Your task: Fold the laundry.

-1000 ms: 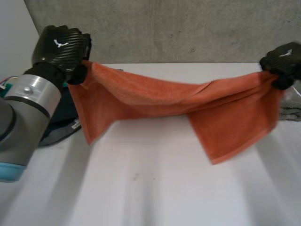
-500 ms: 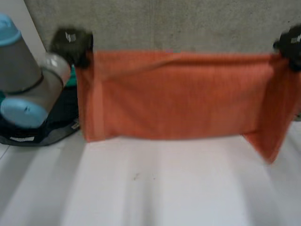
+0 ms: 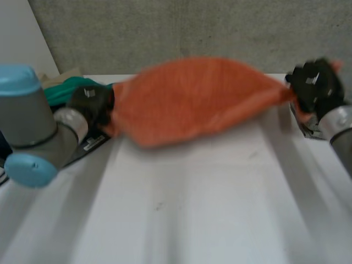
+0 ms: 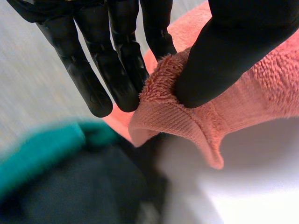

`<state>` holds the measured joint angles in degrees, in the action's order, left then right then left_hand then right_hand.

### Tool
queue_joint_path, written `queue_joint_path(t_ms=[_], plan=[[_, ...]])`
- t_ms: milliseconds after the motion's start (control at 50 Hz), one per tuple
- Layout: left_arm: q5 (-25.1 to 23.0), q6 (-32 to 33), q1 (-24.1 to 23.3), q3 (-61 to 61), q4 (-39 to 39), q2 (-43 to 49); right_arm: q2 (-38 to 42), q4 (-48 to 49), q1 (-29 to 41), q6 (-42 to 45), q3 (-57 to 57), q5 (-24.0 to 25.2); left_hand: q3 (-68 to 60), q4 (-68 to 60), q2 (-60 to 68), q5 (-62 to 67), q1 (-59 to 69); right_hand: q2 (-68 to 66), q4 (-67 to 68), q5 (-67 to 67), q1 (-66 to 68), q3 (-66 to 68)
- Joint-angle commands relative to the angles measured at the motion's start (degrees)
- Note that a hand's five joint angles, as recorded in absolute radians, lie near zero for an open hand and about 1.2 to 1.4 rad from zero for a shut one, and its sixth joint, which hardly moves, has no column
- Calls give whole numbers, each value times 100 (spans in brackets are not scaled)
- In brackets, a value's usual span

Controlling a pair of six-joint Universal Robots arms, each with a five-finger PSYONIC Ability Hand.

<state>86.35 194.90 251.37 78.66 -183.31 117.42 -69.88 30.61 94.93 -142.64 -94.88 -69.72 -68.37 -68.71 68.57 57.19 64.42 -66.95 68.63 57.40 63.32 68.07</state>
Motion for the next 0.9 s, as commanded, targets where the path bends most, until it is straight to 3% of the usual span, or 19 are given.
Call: queue_joint_path(t_ms=[20,80,140,200,260,320,480,600,760,900], plan=[[-21,39,17,510,199,431,422,-3,-132,280,-706,204,-1163,-1129,1143,1281,1558,-1305,1137,1260,1668,1193],[-65,22,44,334,181,528,405,-11,-334,482,-847,231,-262,-228,242,380,657,-1305,1137,1260,1668,1193],[-83,39,44,159,172,606,405,-11,-396,562,-909,240,2142,2176,-2161,-2024,-1747,-1305,1137,1260,1668,1193],[-74,48,0,36,172,782,396,-20,-405,545,-944,213,3607,3641,-3627,-3490,-3213,-1305,1137,1260,1668,1193],[-74,39,-27,70,138,792,387,-73,-423,545,-988,196,3830,3864,-3850,-3713,-3435,-1305,1137,1260,1668,1193],[-83,31,-53,184,23,739,378,-152,-414,527,-988,178,3713,3747,-3733,-3596,-3319,-1305,1137,1260,1668,1193],[-109,48,-97,1457,-214,-543,369,-337,-423,536,-1006,169,2537,2570,-2556,-2419,-2142,-1305,1137,1260,1668,1193],[-118,92,-255,2530,-688,-1344,352,-372,-423,544,-1006,169,637,671,-656,-519,-242,-1305,1137,1260,1668,1193],[-118,768,-334,2971,-1216,-1257,352,-381,-414,536,-1014,169,214,248,-234,-97,181,-1305,1137,1260,1668,1193],[-118,1015,-308,2602,-1234,-501,361,-381,-405,536,-1023,169,633,667,-652,-515,-238,-1305,1137,1260,1668,1193]])
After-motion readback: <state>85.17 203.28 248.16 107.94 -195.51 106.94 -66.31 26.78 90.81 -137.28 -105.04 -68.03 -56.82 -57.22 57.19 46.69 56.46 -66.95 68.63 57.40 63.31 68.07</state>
